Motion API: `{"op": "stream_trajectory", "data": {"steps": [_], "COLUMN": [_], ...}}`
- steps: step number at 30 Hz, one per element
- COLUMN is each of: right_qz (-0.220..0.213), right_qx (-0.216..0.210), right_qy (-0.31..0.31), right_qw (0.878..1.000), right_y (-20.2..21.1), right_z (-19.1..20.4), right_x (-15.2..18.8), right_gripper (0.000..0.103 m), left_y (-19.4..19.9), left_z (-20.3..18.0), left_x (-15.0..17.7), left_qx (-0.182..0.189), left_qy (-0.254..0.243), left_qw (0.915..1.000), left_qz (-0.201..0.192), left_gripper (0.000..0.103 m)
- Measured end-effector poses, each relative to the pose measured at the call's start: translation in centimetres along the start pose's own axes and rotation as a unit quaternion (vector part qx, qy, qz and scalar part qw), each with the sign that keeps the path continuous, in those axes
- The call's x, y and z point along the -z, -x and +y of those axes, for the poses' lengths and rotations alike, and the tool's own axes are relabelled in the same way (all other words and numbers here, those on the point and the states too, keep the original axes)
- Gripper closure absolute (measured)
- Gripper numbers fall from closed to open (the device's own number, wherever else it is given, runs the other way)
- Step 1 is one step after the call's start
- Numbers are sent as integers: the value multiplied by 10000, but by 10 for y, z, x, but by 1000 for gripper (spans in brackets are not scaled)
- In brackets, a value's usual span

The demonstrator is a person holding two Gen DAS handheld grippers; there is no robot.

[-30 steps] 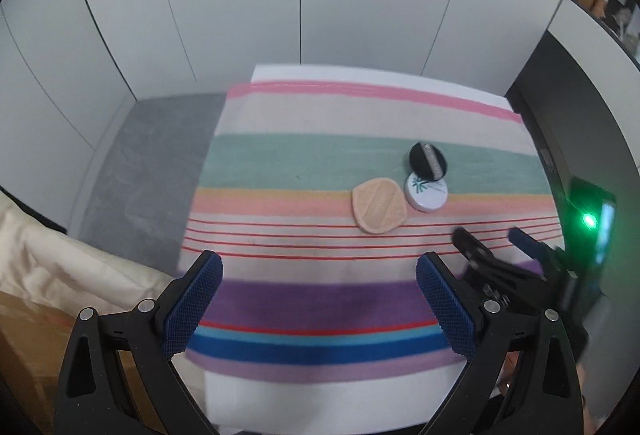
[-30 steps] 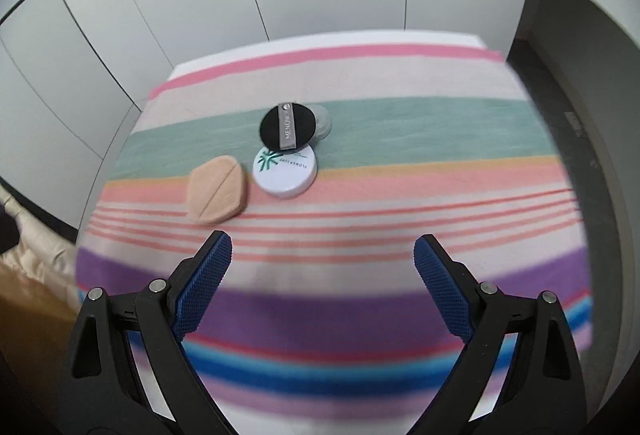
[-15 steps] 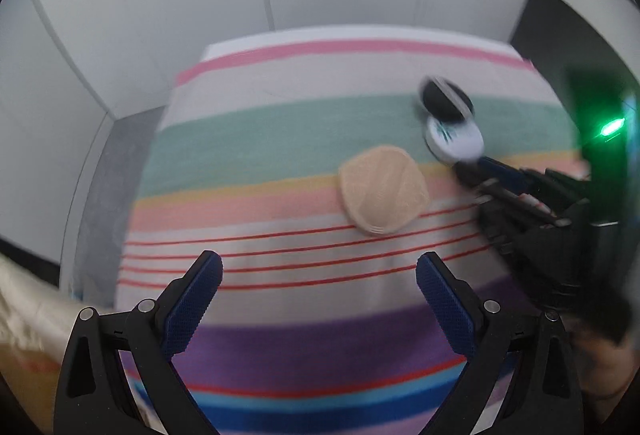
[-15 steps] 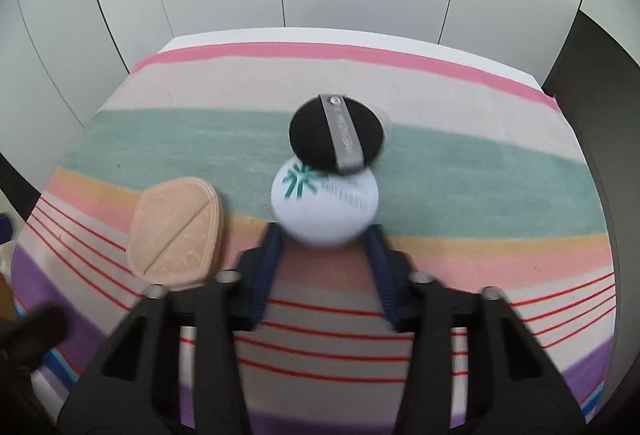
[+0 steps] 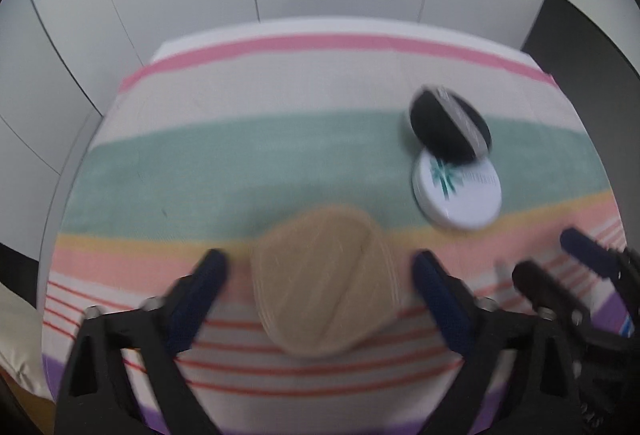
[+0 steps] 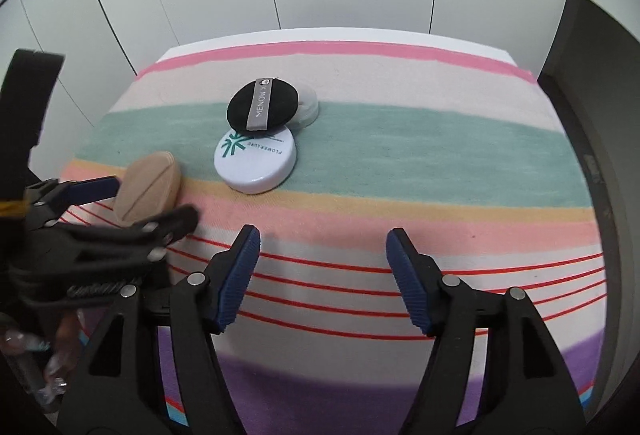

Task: Organize objects
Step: 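Grasp the beige sponge with the left tool while the right tool grasps the white compact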

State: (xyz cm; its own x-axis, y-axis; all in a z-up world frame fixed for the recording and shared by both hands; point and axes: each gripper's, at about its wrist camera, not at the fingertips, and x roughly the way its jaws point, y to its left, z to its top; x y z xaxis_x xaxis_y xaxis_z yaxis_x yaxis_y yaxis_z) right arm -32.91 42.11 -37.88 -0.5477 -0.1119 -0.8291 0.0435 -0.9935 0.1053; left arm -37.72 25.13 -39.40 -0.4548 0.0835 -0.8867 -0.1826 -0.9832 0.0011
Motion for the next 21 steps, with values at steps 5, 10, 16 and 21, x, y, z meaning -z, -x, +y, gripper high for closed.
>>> {"op": "stream_trajectory", "data": {"steps": [5, 10, 16, 21], "right_qz": [-24, -4, 19, 45], "right_qx": [-127, -210, 597, 673], "right_qy": [-103, 60, 69, -38], "right_qw": [9999, 9998, 9982, 9977], "right_y": [-6, -20, -46, -35], "right_z": [8, 36, 60, 62], "right_x": [-10, -22, -45, -41], "right_gripper": [30, 23, 40, 43], "left_y": [1, 2, 5, 8], "left_z": [16, 48, 57, 59], "left_x": [-11, -6, -3, -2], "left_qx": [-21, -194, -244, -184], "left_qy": [50, 400, 434, 529], "left_qw": [9999, 9989, 9987, 9982], "left_qz": [142, 130, 147, 204], "left_gripper": [41, 42, 42, 43]}}
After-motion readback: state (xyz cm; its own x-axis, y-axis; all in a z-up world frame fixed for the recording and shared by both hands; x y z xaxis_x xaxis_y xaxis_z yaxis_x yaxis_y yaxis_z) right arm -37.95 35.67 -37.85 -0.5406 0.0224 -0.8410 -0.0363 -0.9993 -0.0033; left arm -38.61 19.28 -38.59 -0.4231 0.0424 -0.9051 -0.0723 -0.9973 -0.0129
